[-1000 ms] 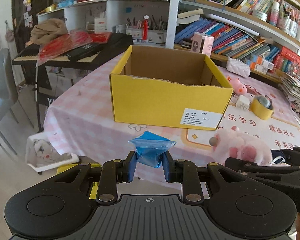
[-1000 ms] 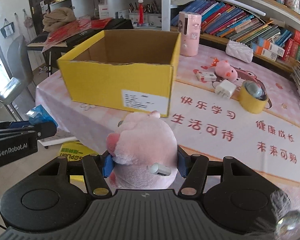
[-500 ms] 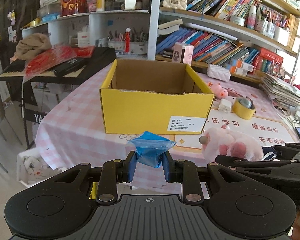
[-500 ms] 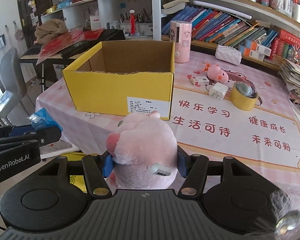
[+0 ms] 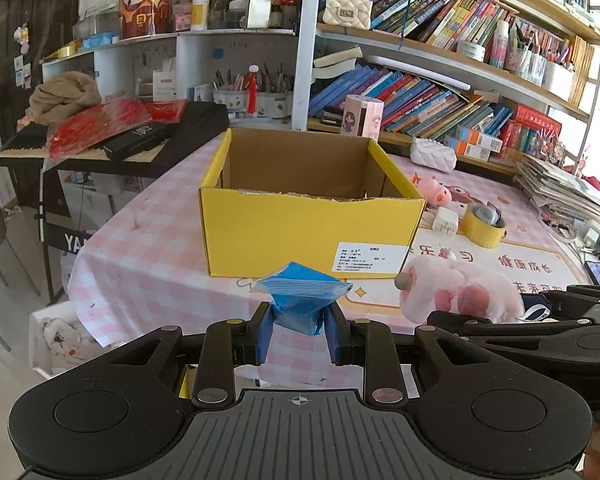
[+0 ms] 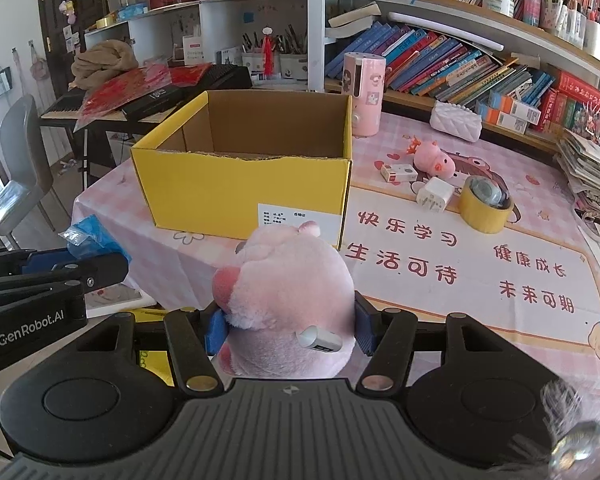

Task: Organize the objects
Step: 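Carry the blue packet and the pink pig over the yellow box with both tools, then lower both items into the box and open both tools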

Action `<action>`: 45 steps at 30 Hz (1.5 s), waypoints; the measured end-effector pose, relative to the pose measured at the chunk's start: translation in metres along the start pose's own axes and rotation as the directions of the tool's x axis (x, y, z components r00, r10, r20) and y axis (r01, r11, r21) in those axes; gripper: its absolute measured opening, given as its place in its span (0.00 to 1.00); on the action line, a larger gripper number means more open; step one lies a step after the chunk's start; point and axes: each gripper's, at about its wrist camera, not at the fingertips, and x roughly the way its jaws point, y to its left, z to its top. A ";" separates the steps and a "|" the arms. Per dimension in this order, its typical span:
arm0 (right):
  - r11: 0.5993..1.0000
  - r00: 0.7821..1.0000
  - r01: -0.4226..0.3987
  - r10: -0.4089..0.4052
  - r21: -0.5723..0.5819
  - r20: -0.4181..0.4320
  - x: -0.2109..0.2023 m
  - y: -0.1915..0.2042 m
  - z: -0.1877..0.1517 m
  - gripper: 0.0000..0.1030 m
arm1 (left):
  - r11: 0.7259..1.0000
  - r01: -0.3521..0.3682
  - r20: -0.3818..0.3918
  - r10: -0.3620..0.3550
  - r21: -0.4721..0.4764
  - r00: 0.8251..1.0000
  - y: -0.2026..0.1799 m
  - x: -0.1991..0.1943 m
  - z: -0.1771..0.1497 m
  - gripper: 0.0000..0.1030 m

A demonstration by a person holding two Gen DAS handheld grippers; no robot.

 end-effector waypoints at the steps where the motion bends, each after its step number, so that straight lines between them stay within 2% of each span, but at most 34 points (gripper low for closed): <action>1: 1.000 1.000 0.000 0.000 0.000 0.000 0.000 0.000 0.000 0.56 | 1.000 0.000 0.002 0.000 -0.001 1.000 0.000 0.000 0.002 0.25; 8: 0.999 0.999 0.010 -0.008 -0.044 0.044 -0.006 0.000 0.005 0.56 | 1.000 0.012 0.048 -0.013 0.013 0.999 -0.004 0.003 0.019 0.25; 16: 0.999 0.993 0.002 0.002 -0.032 0.116 0.001 -0.006 0.032 0.56 | 1.000 -0.007 0.109 0.004 0.029 0.994 -0.004 0.011 0.051 0.25; 28: 0.996 0.984 -0.040 0.053 -0.079 0.170 0.065 -0.012 0.105 0.56 | 0.997 -0.072 0.149 0.070 0.006 0.986 0.006 0.062 0.107 0.25; 32: 0.992 0.982 -0.053 0.072 -0.112 0.176 0.093 -0.014 0.126 0.56 | 0.996 -0.090 0.138 0.089 0.006 0.986 0.006 0.087 0.121 0.25; 39: 0.978 0.991 -0.093 0.109 -0.184 0.079 0.147 -0.015 0.145 0.56 | 0.993 -0.119 0.063 0.119 0.002 0.991 0.006 0.127 0.130 0.25; 45: 0.963 0.989 -0.144 0.146 -0.229 -0.009 0.177 -0.016 0.147 0.56 | 0.989 -0.147 -0.007 0.147 0.010 0.989 0.008 0.155 0.128 0.25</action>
